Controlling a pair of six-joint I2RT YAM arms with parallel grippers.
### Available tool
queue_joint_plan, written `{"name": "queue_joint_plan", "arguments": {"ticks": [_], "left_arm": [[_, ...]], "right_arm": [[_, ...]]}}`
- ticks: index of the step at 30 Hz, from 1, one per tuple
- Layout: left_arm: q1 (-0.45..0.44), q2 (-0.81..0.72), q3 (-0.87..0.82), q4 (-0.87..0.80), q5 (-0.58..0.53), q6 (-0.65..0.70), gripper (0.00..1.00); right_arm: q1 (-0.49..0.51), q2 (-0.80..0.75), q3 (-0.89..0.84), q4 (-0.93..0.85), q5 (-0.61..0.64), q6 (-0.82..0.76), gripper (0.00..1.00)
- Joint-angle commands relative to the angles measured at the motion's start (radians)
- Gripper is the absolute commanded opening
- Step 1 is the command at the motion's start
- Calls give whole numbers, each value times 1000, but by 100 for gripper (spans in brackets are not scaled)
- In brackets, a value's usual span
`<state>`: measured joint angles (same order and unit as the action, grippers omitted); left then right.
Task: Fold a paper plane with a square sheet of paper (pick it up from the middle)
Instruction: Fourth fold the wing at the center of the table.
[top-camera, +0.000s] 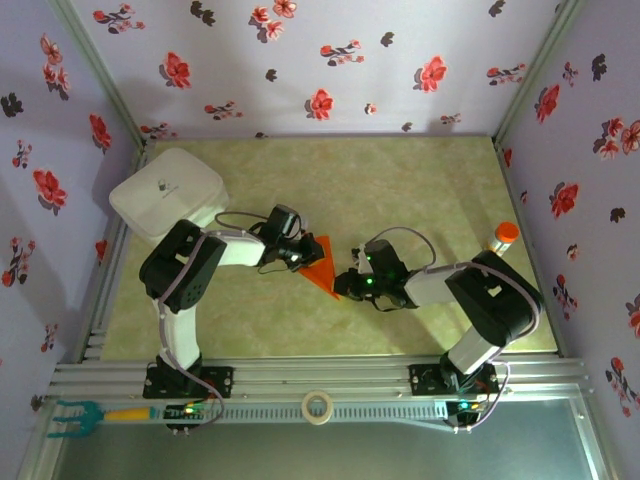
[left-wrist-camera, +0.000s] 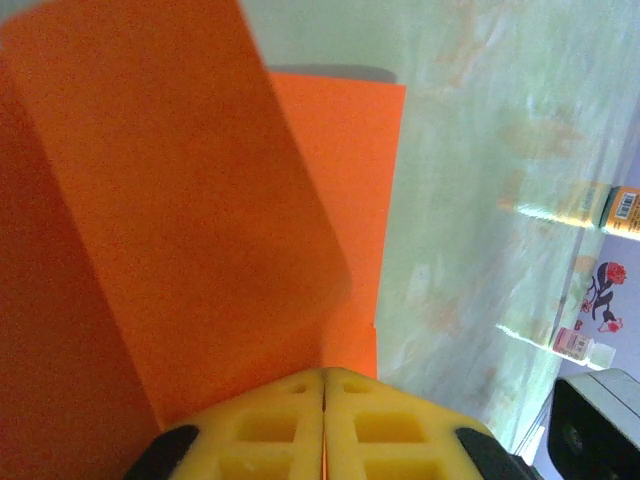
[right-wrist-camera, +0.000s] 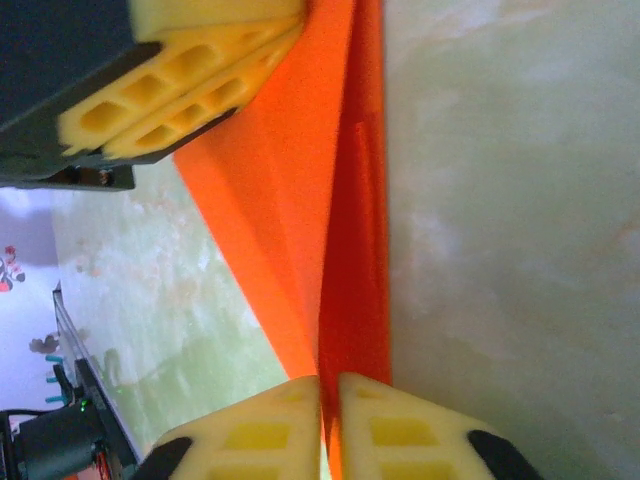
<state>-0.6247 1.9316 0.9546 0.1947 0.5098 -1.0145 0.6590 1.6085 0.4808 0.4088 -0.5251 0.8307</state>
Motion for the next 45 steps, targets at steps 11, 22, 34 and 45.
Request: {"name": "queue_joint_plan", "arguments": {"ticks": [11,22,34,45], "left_arm": [[-4,21,-7,-15,-2,7,9],[-4,21,-8,-15,1,6,9],[-6,23,-13,-5,1,1,9],[-6,24,-17,0,1,-4,9]], "right_arm": [[2,-24,-24,-235,37,-41,10],[2,-61,-35,-253,36,-31,14],[8,-62,-62,-240,28,-14,7],[13,-101,-94,-238,28,8,8]]}}
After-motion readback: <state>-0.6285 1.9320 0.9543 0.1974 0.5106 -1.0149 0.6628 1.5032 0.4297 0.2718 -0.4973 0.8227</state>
